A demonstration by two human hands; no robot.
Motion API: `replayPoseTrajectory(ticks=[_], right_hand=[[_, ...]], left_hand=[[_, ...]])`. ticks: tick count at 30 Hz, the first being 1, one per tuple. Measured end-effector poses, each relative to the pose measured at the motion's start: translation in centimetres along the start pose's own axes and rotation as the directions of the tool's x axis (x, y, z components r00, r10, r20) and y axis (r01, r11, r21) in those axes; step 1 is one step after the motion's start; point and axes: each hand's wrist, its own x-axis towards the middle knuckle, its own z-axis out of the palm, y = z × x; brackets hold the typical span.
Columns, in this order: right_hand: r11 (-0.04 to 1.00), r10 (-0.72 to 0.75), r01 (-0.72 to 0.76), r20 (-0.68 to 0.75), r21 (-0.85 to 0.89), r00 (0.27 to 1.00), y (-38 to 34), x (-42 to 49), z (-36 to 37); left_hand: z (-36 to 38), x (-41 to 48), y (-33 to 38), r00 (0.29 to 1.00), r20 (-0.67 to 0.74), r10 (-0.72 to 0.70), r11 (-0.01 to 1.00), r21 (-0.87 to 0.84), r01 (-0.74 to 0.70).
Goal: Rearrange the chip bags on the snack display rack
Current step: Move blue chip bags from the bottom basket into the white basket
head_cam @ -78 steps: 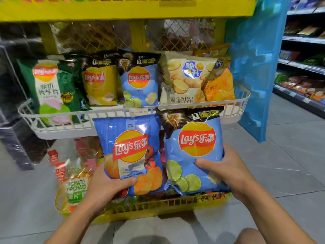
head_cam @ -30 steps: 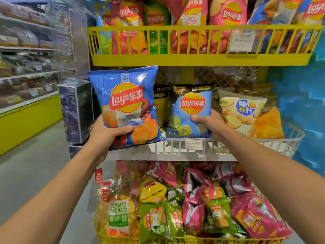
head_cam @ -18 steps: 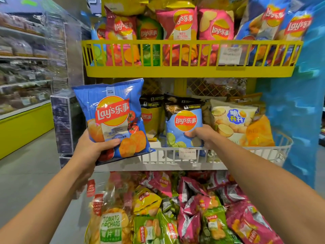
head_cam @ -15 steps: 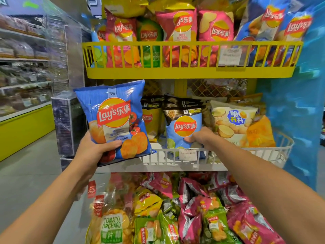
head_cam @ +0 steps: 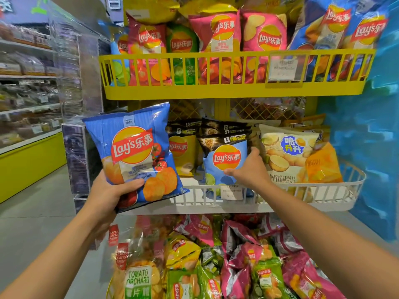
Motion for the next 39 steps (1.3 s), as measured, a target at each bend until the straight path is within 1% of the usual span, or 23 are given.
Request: replayPoseTrajectory(ticks=[2,5,10,13,16,17,19,21,22,23,24,25,26,27,28,29,30,31,33,37,39], right_hand=[[1.000,-0.017,0.017,0.004,-0.008,1.000,-0.3,0.0,0.2],[1.000,0.025,-0.024,0.061,-0.012,0.998,-0.5,0.1,0.2],[0.996,0.062,-0.061,0.013,-0.064,0.998,0.0,0.2,0.0],[0.987,0.104,-0.098,0.037,-0.129,0.994,-0.1,0.2,0.0],[0.982,0.142,-0.132,0.067,-0.138,0.988,-0.4,0.4,-0.4],[0.979,0.139,-0.129,0.057,-0.160,0.989,-0.4,0.2,-0.6],[0.968,0.083,-0.090,-0.040,-0.233,0.996,-0.2,-0.3,-0.9],[0.968,-0.042,-0.005,-0.182,-0.251,0.982,-0.2,-1.2,-1.3],[0.962,-0.126,0.068,-0.213,-0.263,0.969,-0.4,-1.5,-1.6],[0.943,-0.199,0.142,-0.170,-0.300,0.965,-0.6,-1.7,-1.9],[0.918,-0.250,0.218,-0.058,-0.330,0.966,-0.9,-1.8,-2.2],[0.906,-0.261,0.279,0.098,-0.318,0.960,-1.0,-1.7,-2.5],[0.922,-0.226,0.297,0.278,-0.248,0.934,-1.0,-1.4,-2.7],[0.945,-0.168,0.274,0.447,-0.181,0.878,-1.2,-1.3,-3.1],[0.962,-0.109,0.233,0.578,-0.145,0.809,-1.3,-1.2,-3.4],[0.973,-0.058,0.190,0.665,-0.128,0.744,-1.5,-1.1,-3.6],[0.981,-0.018,0.150,0.718,-0.120,0.695,-1.4,-0.7,-3.7],[0.985,0.008,0.122,0.749,-0.118,0.662,-1.3,-0.3,-3.7],[0.990,0.049,0.071,0.772,-0.121,0.634,-0.8,0.7,-3.5],[0.992,0.071,0.035,0.783,-0.118,0.617,-0.4,2.2,-2.8],[0.993,0.075,0.018,0.758,-0.114,0.648,-0.4,2.3,-2.4]], left_hand=[[0.0,-0.2,0.1,1.000,-0.001,-0.002,1.000,-0.006,0.002],[0.2,-0.3,0.3,1.000,0.001,0.003,1.000,-0.006,-0.003],[0.7,-0.3,0.7,1.000,0.020,0.002,1.000,-0.006,-0.002],[1.3,-0.2,0.8,0.999,0.041,0.013,1.000,0.001,-0.013],[1.9,-0.3,0.9,0.998,0.053,0.022,1.000,-0.009,-0.022],[2.0,-0.4,0.9,0.998,0.054,0.024,1.000,-0.008,-0.023],[2.1,-0.5,0.9,0.998,0.051,0.024,1.000,-0.005,-0.024],[2.0,-0.6,1.0,0.999,0.044,0.023,1.000,-0.007,-0.022],[2.0,-0.5,1.0,0.999,0.041,0.022,1.000,-0.006,-0.022],[2.0,-0.5,1.0,0.999,0.038,0.023,1.000,-0.005,-0.023],[2.1,-0.5,1.0,0.999,0.040,0.029,1.000,-0.008,-0.028],[2.2,-0.5,1.1,0.998,0.043,0.035,0.999,-0.012,-0.035],[2.3,-0.5,1.1,0.998,0.048,0.041,0.999,-0.016,-0.040],[2.4,-0.5,1.1,0.998,0.052,0.044,0.999,-0.014,-0.044],[2.5,-0.5,1.2,0.997,0.056,0.045,0.999,-0.011,-0.045],[2.6,-0.5,1.1,0.997,0.058,0.044,0.999,-0.009,-0.043],[2.7,-0.5,1.1,0.997,0.060,0.041,0.999,-0.007,-0.040],[2.7,-0.4,1.0,0.998,0.060,0.035,0.999,-0.008,-0.035],[2.7,-0.4,0.9,0.998,0.063,0.023,1.000,-0.010,-0.022],[2.6,-0.4,1.1,0.998,0.068,0.017,1.000,-0.005,-0.017],[2.7,-0.4,1.3,0.997,0.072,0.018,1.000,-0.005,-0.017]])
